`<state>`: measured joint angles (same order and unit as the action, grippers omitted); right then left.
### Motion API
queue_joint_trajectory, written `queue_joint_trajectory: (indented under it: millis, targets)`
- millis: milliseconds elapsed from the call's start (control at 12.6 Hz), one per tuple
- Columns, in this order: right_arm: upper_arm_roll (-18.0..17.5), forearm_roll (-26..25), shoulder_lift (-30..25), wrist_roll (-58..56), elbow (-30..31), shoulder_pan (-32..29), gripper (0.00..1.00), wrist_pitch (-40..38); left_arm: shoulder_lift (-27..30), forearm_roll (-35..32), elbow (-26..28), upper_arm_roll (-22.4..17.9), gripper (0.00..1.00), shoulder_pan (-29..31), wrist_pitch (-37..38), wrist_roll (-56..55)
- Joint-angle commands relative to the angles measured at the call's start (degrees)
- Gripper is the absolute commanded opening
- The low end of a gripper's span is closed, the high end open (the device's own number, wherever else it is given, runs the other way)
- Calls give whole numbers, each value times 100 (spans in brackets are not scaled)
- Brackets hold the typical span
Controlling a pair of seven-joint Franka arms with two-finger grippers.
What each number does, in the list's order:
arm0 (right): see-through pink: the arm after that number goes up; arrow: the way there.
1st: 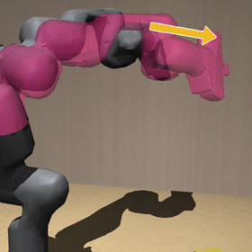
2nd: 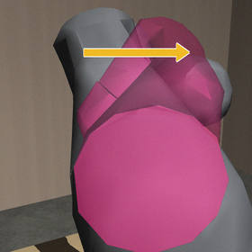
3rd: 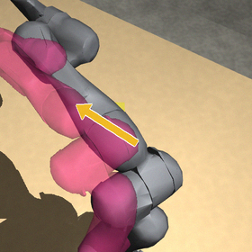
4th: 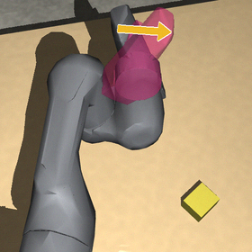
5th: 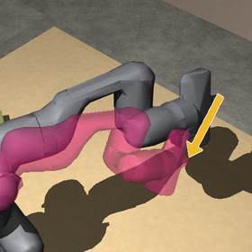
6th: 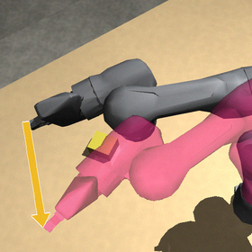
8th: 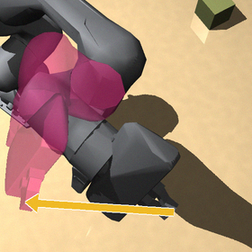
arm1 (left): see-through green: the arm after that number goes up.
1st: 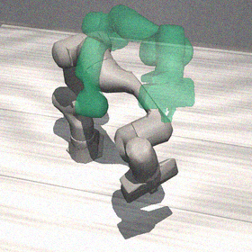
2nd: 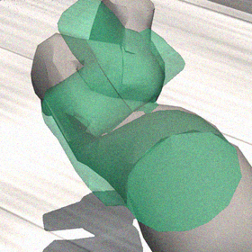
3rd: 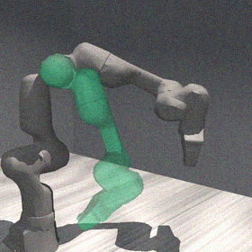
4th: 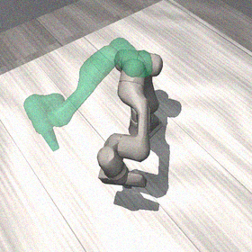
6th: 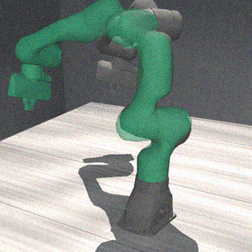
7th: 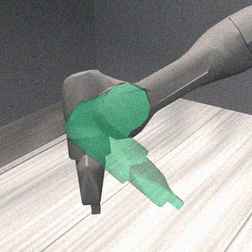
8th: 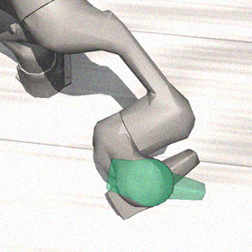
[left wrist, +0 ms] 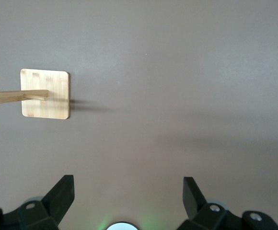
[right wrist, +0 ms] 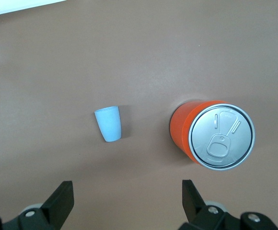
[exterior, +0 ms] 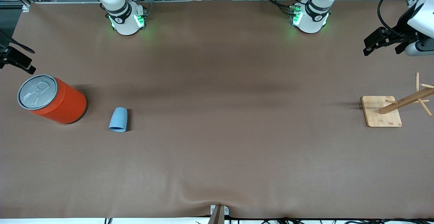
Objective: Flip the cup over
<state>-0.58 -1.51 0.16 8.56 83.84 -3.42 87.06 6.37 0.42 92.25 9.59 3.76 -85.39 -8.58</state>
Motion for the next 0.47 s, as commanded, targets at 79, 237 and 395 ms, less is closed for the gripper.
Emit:
queue_joint_trajectory:
  millis: [79, 237, 395]
  targets:
    - [-118, -121, 72, 67, -131, -115, 100, -93, -57, -104, -172, 34, 100, 54, 146, 216]
    - [-117, -121, 72, 76, -131, -80, 100, -93, -75, -112, -172, 34, 100, 46, 146, 216]
    - [-109, -112, 72, 76, -122, -98, 100, -101, -75, -112, -172, 34, 100, 63, 146, 216]
